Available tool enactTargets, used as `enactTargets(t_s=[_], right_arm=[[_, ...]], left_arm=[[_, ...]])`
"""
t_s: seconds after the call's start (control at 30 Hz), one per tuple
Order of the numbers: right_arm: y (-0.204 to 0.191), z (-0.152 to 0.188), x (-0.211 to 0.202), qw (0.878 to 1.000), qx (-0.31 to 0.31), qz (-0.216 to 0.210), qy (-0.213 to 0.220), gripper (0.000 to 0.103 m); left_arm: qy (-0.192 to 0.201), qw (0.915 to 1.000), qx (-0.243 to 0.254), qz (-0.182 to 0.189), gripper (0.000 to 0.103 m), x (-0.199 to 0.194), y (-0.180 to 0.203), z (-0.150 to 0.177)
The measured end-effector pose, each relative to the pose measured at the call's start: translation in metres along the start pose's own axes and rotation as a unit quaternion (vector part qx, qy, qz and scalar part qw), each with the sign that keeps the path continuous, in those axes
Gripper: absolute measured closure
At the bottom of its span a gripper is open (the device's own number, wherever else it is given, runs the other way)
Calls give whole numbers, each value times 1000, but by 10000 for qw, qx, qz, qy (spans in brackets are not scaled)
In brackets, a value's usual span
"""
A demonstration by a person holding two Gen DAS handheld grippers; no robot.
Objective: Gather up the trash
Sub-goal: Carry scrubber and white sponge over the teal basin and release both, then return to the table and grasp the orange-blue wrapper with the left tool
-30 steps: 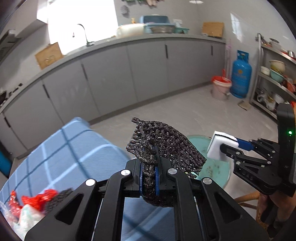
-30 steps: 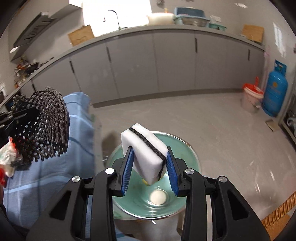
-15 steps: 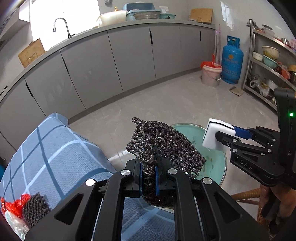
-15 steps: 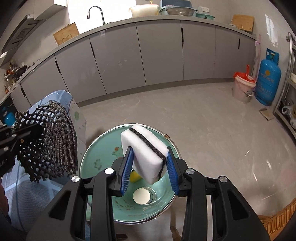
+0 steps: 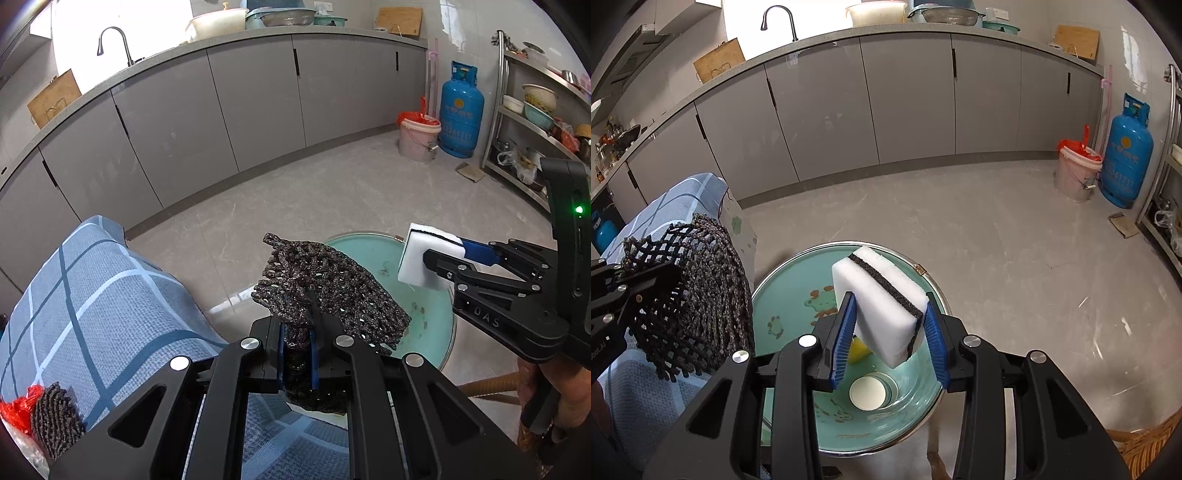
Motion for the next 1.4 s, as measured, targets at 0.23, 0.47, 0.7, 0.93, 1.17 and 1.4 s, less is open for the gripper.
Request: enactTargets(t_s=[0.23, 0.47, 0.7, 0.93, 1.17, 1.4], right_arm=[[4, -2, 1, 9998, 155, 46, 118, 35], [6, 1, -7, 9996, 234, 100, 152, 29], [0, 1, -27, 9991, 333, 17, 260, 21], [-26, 1, -42, 9992, 164, -229, 298, 20], [-68, 3, -59, 9979, -93, -564, 321, 20], [-120, 8, -79, 9935, -479, -974, 345, 19]], left_arm=[[180, 9996, 6, -236, 37, -5, -5, 0], [252, 9988, -121, -412, 24, -14, -15, 0], [364, 9971, -160, -654, 18, -32, -26, 4], [506, 9937, -269, -968, 17, -67, -42, 16], [636, 9888, -377, -1297, 16, -109, -64, 31], [736, 9777, -604, -1874, 16, -167, -98, 64]])
Point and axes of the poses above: each gripper's, at about its wrist camera, not at the fingertips, and x roughly the way its jaws point, y to its right, z to its underside, the point moved 1 cm from there along x, roughly the way its jaws point, and after that the axes turned 8 degrees about z, right-handed, at the moved point
